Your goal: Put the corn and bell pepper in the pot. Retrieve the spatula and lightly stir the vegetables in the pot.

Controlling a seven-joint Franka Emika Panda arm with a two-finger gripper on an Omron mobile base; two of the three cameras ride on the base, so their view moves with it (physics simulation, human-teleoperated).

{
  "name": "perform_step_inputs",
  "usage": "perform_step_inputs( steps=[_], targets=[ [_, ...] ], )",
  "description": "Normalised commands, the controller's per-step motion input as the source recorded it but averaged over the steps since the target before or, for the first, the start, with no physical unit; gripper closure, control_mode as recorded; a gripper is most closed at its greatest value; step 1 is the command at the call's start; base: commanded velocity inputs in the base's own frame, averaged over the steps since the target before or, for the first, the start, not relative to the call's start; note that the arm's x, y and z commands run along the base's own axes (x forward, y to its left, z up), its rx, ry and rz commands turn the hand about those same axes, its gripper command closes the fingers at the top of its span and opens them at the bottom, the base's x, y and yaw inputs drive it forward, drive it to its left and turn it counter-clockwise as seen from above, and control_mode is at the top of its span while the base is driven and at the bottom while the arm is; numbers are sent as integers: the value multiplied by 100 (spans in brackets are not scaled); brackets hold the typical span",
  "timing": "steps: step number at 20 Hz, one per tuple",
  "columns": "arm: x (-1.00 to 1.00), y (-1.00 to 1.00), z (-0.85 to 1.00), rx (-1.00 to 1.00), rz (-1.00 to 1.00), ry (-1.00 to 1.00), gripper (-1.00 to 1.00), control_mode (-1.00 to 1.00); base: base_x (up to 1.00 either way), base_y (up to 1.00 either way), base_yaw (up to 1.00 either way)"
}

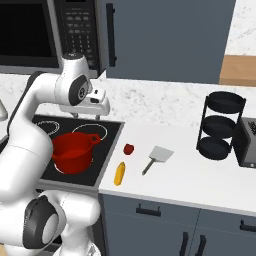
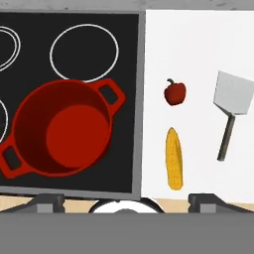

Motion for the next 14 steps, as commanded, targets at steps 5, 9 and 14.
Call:
perform_step_inputs(
  steps=[5,9,14],
  targets=[
    [0,0,0,0,0,0,-100,100,0,-19,0],
    [0,-4,-5,0,0,2,-100,-100,0,-3,0],
    [-13,-38,-52,1,-3,9,-100,-100,0,0,0]
  ],
)
